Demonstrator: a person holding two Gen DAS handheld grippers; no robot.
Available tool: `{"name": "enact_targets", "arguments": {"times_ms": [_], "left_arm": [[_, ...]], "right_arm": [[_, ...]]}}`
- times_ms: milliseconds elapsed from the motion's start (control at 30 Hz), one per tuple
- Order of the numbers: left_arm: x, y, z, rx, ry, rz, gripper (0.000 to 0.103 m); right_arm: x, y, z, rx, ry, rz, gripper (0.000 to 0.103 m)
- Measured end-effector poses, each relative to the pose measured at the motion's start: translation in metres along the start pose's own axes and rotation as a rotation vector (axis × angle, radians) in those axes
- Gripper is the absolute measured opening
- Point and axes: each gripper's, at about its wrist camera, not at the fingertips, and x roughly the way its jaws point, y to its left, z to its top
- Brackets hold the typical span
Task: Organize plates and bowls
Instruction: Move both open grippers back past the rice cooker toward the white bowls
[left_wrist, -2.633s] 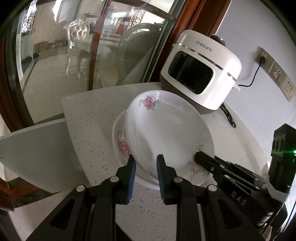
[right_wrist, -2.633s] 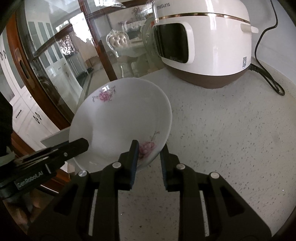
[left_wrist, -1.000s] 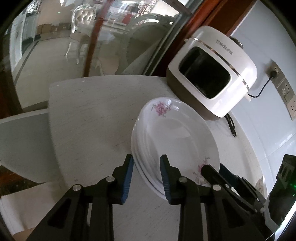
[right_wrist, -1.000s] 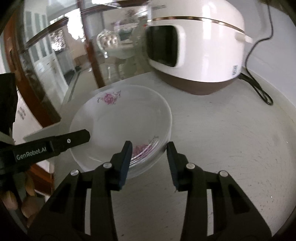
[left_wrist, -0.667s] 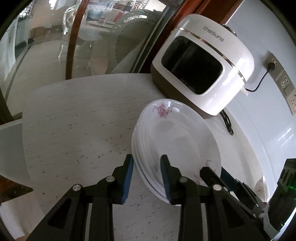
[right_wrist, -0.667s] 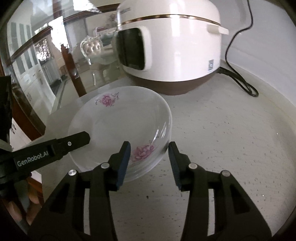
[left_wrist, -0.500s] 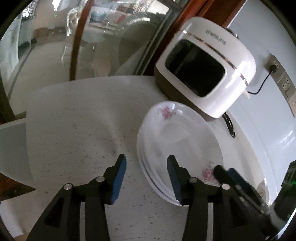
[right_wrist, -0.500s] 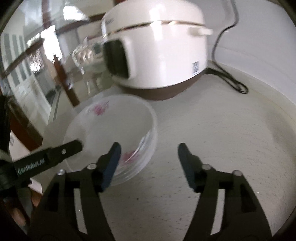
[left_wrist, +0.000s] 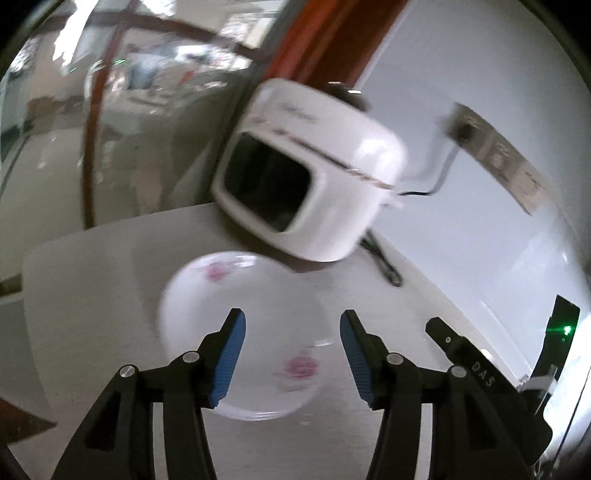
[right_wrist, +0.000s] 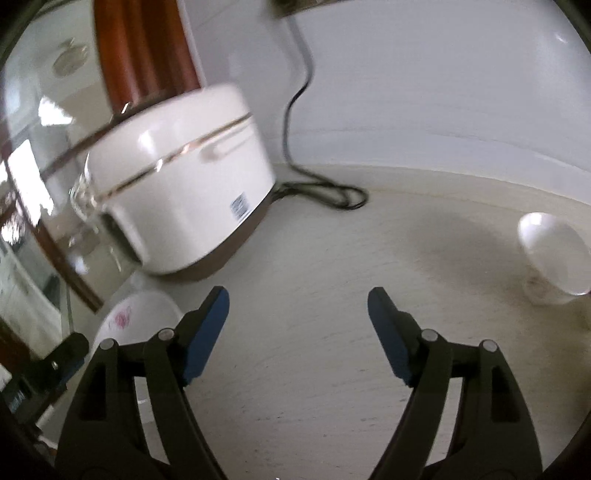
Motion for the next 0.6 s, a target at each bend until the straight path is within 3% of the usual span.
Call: {"name": "enact_targets", "arguments": {"times_ms": [200,367,600], "left_arm": [[0.001,-0.064,0.007,0.077,0.022,-0.114,0.059],[0.018,-0.128,-0.003,0.159,0.121,-0.246,0.060],[0.053,-0.213,-0.031,0.251,0.258,-0.334,0.060]], "right_arm": [[-0.043,-0.045,0.026,0.022,-0.008,-0.063,0.088],[-0.064,-0.110,0.043,0.055,0.033,-0.107,0.088],[-0.085,-0.193,0.061,0.103,0.070,-0.185,0.088]]}}
